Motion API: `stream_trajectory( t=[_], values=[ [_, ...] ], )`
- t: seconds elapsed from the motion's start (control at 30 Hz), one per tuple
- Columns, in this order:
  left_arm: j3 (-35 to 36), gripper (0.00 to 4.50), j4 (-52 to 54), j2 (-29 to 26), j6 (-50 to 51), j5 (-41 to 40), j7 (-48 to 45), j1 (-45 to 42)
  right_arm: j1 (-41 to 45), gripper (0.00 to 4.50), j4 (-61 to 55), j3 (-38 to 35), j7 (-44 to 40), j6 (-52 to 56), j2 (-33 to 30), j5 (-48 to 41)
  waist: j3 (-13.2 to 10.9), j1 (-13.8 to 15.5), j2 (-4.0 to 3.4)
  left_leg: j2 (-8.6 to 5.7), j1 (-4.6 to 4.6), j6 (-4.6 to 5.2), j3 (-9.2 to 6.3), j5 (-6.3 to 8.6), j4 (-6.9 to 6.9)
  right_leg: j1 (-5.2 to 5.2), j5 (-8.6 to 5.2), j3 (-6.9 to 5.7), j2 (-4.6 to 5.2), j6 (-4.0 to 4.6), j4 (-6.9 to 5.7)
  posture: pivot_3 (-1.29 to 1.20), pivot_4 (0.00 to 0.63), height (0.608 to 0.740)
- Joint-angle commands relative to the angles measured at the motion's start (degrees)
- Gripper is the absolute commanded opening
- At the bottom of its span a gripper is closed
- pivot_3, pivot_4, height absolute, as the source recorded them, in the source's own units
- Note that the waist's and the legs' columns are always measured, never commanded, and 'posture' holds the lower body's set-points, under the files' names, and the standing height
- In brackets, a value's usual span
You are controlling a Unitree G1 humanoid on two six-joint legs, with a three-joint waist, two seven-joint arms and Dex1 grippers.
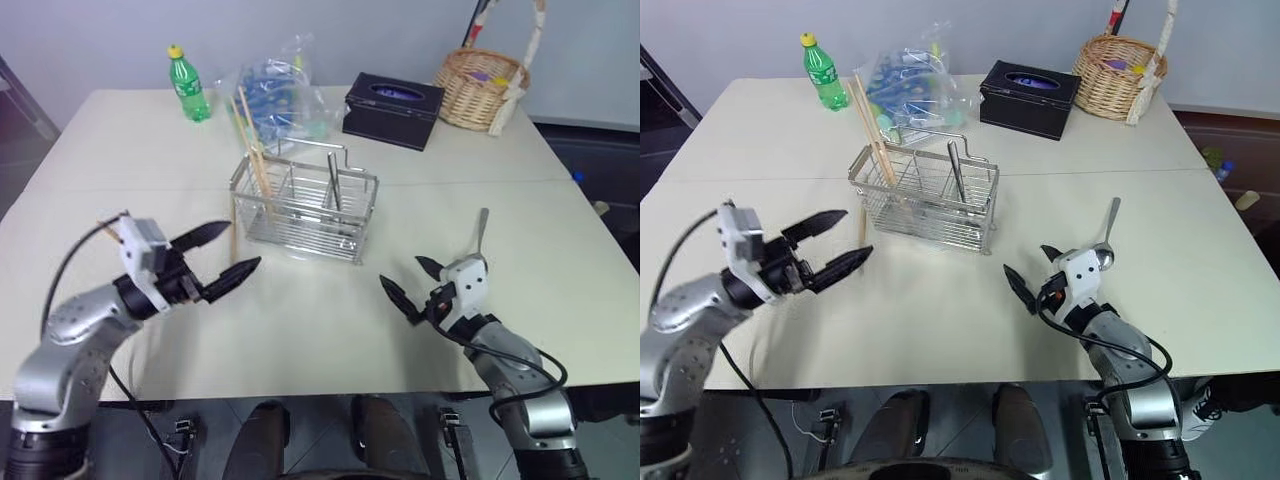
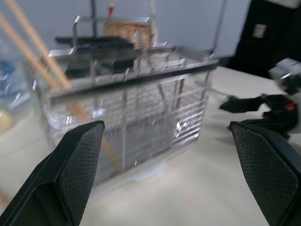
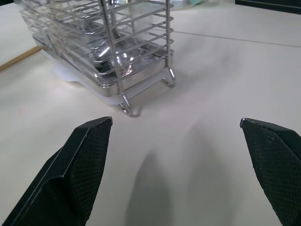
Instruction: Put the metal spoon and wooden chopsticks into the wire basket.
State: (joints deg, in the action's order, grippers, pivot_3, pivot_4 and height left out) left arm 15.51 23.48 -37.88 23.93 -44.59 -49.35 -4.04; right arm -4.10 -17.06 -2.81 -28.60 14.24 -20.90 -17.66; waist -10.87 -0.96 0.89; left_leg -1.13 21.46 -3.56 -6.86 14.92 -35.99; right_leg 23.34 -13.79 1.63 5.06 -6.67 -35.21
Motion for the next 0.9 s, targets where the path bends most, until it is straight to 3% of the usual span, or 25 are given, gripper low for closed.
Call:
stream_trajectory(
  t=[0.03, 0.27, 0.47, 0.7, 0.9],
  values=[
    [1.8, 4.46, 0.7, -2.5, 2.9, -5.2, -3.7, -2.4, 0.8, 4.50, -0.7, -0.8, -0.4, -0.7, -0.3, -0.4, 0.0, 0.0, 0.00, 0.00, 0.00, 0.00, 0.00, 0.00, 0.00, 0.00, 0.00, 0.00, -0.01, 0.00, 0.00, 0.00, 0.150, 0.740],
    [0.5, 4.46, -0.7, -5.5, 8.1, -11.1, -8.8, -8.1, 1.9, 4.50, -0.7, -0.8, -0.7, 0.2, -0.8, -0.5, 0.0, -0.1, 0.00, 0.00, -0.01, 0.00, 0.00, 0.00, -0.02, 0.00, 0.00, 0.00, -0.01, 0.00, -0.02, 0.00, 0.150, 0.740],
    [-1.3, 4.46, -1.5, -6.4, 9.5, -10.9, -12.3, -9.8, 2.8, 4.50, -2.5, -1.7, 0.1, 3.6, -3.2, 0.6, 0.0, -0.1, -0.01, 0.00, 0.00, 0.00, 0.00, 0.00, -0.01, 0.01, 0.00, 0.00, -0.01, -0.01, -0.03, 0.00, 0.150, 0.740],
    [-2.6, 4.46, -3.1, -5.7, 8.3, -8.8, -14.1, -9.8, 9.1, 4.50, -8.9, -6.9, 3.3, 19.5, -8.4, -4.4, 0.0, -0.1, -0.05, 0.00, 0.00, 0.00, 0.00, 0.00, -0.02, 0.02, 0.00, 0.00, -0.01, 0.00, -0.04, 0.00, 0.150, 0.740],
    [-3.7, 4.46, -2.8, -4.5, 7.3, -6.9, -14.8, -8.8, 16.1, 4.50, -5.7, -13.4, 4.8, 28.1, -12.8, -7.3, 0.0, 0.1, -0.04, 0.00, 0.04, 0.01, 0.00, 0.00, -0.03, 0.02, 0.00, 0.00, -0.01, 0.00, -0.01, 0.00, 0.150, 0.740]
  ],
)
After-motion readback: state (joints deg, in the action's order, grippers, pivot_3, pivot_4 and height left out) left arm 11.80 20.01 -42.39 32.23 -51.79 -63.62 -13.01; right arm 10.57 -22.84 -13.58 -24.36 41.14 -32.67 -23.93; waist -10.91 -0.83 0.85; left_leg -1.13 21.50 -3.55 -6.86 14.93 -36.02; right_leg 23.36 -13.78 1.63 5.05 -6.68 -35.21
